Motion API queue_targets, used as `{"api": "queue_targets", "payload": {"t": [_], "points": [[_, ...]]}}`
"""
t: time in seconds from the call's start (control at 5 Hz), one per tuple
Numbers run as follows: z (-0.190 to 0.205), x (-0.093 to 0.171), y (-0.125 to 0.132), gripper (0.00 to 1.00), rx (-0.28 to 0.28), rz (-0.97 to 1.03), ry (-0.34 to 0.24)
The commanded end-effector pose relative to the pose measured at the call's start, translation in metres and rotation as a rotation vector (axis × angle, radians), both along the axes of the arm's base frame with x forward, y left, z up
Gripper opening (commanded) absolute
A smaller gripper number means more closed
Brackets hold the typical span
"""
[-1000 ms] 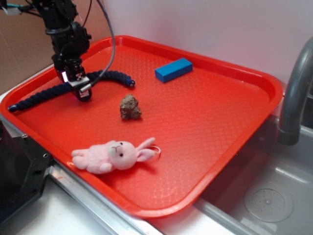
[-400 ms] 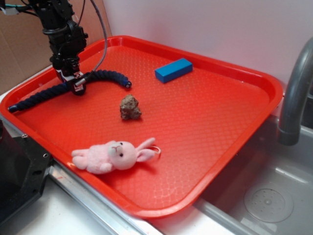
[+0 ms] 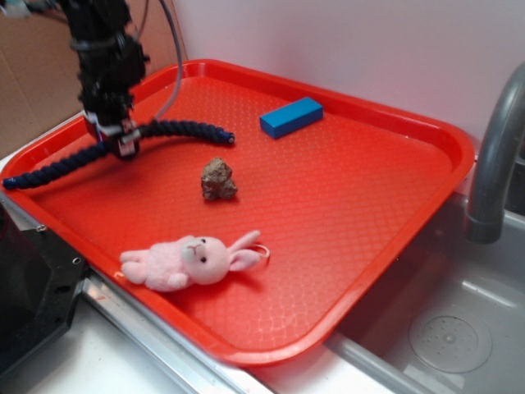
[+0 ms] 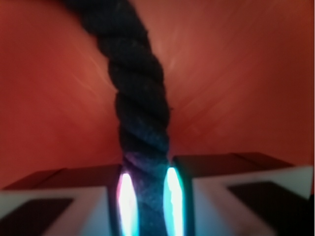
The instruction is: Grab the blue rope.
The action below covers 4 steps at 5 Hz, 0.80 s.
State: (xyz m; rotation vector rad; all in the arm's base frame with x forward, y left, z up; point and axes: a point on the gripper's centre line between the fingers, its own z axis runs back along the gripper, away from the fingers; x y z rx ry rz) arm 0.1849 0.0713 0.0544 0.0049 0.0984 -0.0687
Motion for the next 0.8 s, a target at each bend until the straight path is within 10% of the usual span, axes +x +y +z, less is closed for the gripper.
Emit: {"api": "queue_targets", "payload": {"t": [0.0,0.6], "points": [[0.088,0.009,-0.069,0.00,-0.030,0.139,-0.113],[0.120,0.015,-0.098,0.00,0.041,0.116,-0.174]]}}
